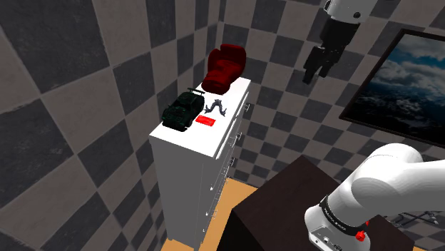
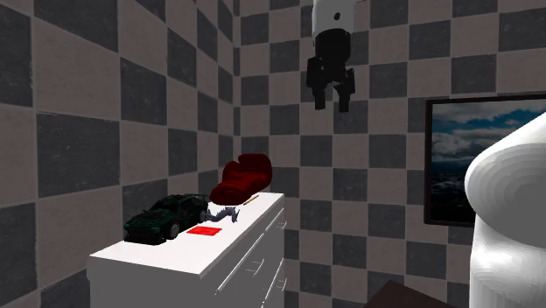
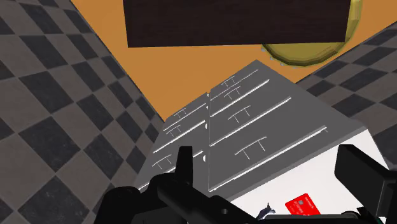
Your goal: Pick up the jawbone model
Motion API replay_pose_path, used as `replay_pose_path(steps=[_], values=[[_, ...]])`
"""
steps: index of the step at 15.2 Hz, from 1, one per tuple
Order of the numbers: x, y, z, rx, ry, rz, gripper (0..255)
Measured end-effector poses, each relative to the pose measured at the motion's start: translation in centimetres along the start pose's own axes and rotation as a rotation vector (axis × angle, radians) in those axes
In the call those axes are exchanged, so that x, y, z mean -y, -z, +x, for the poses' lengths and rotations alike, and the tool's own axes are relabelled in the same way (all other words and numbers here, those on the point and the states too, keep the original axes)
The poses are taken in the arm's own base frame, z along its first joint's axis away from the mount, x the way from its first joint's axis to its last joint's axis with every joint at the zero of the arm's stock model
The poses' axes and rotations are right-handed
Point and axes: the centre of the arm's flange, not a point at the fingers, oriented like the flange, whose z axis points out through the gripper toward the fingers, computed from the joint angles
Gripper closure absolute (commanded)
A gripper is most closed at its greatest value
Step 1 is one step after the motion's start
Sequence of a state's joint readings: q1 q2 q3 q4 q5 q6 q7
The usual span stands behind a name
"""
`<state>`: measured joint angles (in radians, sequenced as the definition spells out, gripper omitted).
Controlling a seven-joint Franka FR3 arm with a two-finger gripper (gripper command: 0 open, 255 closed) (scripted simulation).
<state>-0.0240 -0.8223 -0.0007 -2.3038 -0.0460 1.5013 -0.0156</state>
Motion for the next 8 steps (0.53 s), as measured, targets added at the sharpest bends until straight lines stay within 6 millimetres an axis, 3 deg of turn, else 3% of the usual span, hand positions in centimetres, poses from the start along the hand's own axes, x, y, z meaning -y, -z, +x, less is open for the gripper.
replay_pose_path(steps=[3, 8], values=[[0.3, -1.0, 1.0, 0.003, -0.012, 0.008, 0], [1.3, -4.9, 6.1, 0.01, -0.059, 0.037, 0]])
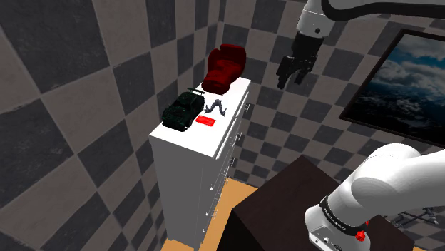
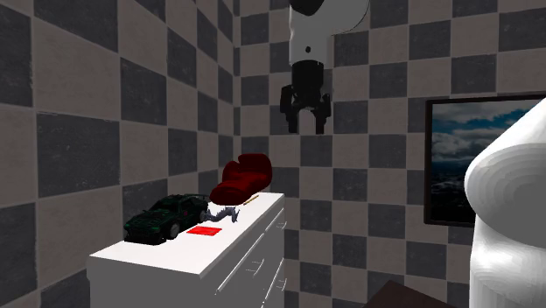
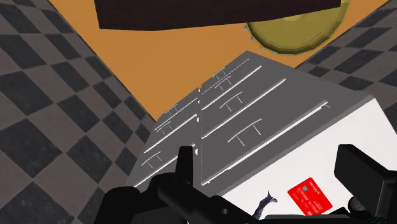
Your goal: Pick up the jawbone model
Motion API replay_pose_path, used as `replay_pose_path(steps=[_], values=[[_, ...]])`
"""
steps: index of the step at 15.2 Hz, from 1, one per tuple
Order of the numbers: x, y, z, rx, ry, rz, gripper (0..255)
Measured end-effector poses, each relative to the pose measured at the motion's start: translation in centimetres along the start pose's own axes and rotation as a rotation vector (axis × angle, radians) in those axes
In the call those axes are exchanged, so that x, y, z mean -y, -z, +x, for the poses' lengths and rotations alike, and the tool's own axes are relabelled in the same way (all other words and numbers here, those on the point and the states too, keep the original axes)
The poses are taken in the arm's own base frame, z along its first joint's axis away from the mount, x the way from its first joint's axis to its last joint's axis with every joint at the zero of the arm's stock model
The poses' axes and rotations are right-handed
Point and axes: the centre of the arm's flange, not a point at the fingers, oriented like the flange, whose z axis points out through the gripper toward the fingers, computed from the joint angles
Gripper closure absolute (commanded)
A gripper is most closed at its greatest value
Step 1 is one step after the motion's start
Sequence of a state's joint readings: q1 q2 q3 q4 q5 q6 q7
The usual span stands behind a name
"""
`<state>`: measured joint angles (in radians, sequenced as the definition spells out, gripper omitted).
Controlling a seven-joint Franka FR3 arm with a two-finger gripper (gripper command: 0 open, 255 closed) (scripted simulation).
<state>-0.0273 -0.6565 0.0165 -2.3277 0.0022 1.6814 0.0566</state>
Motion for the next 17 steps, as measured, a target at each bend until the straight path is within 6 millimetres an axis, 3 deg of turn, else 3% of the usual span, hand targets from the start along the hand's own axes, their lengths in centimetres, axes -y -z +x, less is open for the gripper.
replay_pose_path(steps=[17], values=[[3.3, -14.5, 16.5, 0.025, -0.17, 0.108, 0]])
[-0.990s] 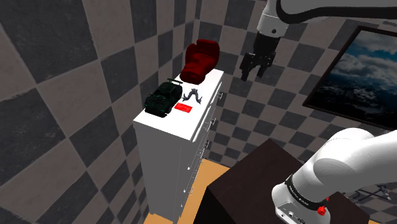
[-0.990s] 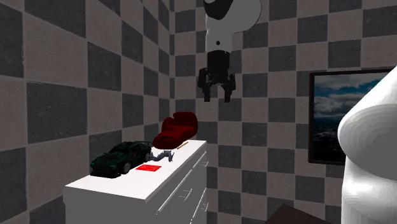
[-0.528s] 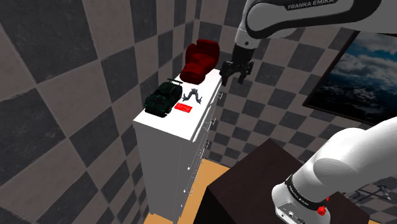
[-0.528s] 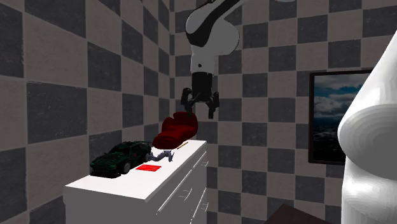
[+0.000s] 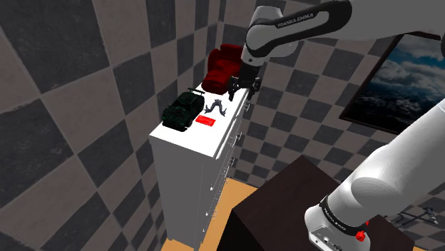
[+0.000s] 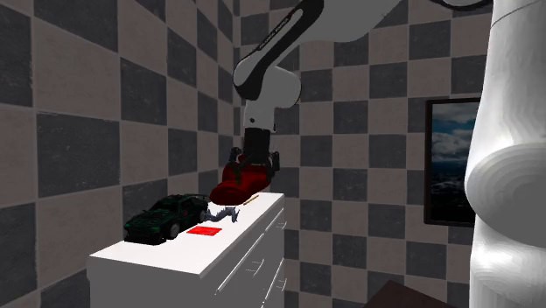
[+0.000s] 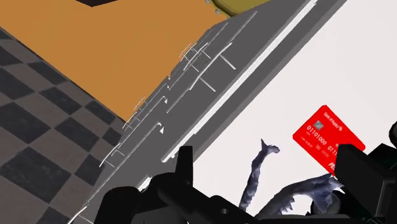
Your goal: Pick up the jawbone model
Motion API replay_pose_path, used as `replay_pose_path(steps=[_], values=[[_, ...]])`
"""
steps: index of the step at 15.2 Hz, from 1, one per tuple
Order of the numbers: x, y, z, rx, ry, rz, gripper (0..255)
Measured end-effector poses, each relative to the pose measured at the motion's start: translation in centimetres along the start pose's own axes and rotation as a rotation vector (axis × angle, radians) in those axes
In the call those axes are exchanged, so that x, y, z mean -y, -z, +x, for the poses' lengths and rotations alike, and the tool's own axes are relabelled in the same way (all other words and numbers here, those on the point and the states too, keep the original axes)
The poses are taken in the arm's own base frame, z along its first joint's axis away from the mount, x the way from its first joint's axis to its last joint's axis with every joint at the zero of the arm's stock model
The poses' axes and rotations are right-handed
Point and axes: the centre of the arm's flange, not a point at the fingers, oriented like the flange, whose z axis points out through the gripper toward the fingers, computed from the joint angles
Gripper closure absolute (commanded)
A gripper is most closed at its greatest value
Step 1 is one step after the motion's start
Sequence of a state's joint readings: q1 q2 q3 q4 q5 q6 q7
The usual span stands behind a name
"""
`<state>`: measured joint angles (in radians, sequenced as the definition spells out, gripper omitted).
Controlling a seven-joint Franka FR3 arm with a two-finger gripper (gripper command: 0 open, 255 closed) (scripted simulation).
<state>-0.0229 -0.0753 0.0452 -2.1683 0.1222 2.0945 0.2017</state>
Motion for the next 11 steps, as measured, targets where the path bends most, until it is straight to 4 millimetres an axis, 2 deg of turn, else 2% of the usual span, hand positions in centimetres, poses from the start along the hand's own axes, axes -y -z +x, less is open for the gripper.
replay_pose_path(steps=[7, 11], values=[[1.6, -5.5, 7.1, 0.01, -0.069, 0.044, 0], [1.5, -7.9, 8.1, 0.012, -0.081, 0.051, 0]])
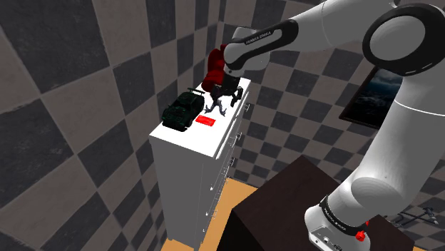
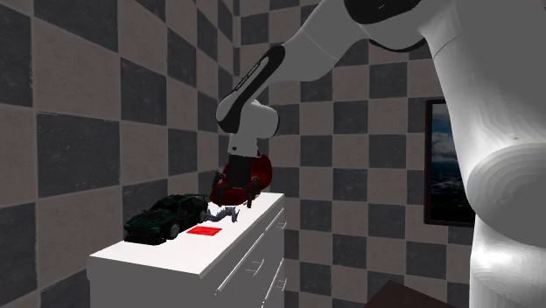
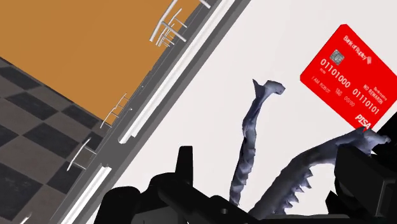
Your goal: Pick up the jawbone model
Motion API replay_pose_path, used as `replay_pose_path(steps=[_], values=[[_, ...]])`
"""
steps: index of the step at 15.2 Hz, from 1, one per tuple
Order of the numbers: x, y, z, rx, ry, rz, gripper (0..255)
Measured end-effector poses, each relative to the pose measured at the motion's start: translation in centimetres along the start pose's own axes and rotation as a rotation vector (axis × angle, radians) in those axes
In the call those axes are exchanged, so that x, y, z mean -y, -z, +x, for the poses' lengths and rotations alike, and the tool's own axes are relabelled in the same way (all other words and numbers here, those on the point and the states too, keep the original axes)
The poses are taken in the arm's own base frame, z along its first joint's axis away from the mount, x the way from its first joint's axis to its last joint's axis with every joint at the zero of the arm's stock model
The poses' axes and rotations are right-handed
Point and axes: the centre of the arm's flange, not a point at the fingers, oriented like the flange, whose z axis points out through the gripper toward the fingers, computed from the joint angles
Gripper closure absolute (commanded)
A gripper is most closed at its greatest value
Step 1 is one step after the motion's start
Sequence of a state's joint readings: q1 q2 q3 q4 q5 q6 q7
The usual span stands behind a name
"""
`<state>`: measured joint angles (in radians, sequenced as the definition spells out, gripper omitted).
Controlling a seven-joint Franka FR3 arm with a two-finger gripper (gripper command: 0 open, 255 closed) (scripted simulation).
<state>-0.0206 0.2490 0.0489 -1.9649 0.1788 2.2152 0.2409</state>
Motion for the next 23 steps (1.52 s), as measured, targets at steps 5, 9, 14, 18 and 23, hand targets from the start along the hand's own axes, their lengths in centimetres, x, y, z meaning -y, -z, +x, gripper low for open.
replay_pose_path(steps=[5, 9, 14, 18, 23], values=[[-0.3, -2.6, 0.1, 0.0, -0.001, 0.0, 0], [-0.3, -2.9, 0.1, 0.0, -0.001, 0.001, 255], [-0.3, -2.9, 0.1, 0.0, -0.001, 0.001, 255], [-0.3, -2.3, 0.2, 0.0, -0.001, 0.001, 255], [0.1, 0.1, 0.1, -0.001, -0.001, 0.001, 255]])
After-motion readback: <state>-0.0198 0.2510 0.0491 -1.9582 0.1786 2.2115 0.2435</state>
